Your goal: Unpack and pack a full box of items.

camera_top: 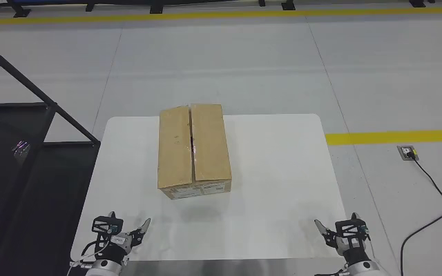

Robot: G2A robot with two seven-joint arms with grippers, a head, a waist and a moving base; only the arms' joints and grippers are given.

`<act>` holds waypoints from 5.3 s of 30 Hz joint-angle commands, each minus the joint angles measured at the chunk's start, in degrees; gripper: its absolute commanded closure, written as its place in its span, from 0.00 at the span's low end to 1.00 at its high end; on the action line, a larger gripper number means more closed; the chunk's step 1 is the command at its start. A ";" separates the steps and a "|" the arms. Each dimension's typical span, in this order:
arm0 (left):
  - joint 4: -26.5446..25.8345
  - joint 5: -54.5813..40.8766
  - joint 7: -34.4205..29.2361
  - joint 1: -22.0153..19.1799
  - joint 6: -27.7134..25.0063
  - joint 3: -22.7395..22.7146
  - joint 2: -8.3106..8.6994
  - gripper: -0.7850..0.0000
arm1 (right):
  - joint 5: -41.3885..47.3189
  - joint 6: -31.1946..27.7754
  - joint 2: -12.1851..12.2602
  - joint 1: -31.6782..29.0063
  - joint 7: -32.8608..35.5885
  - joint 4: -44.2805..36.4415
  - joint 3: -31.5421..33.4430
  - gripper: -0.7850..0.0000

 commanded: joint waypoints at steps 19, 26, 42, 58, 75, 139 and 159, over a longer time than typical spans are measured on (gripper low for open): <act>0.00 0.00 0.00 0.00 0.00 0.00 0.00 0.00 | 0.00 0.00 0.00 0.00 0.00 0.00 0.00 0.00; 0.08 0.20 3.60 0.16 1.07 0.43 -0.23 0.00 | -4.01 -1.06 0.08 0.65 -1.59 -0.77 -0.50 0.00; -0.02 -10.37 11.42 -2.22 -0.09 -4.49 -0.88 0.00 | -13.13 2.48 -1.25 5.19 -0.71 -10.92 -11.48 0.00; 11.14 -8.53 5.70 -14.91 0.17 0.22 -1.26 0.00 | -10.06 -3.31 -1.59 6.82 -6.01 -12.51 -14.37 0.00; 21.70 -8.10 8.51 -24.20 -0.93 4.66 -2.07 0.00 | -16.26 -5.13 -1.71 6.59 -10.84 -14.75 -18.07 0.00; 17.48 6.76 2.02 -30.20 -6.96 19.74 -4.52 0.00 | -42.39 1.40 -6.27 28.55 4.82 -1.21 -36.43 0.00; 17.42 2.35 5.05 -27.08 -4.68 11.70 -3.95 0.00 | -43.48 1.46 -7.40 28.14 5.59 -0.06 -35.34 0.00</act>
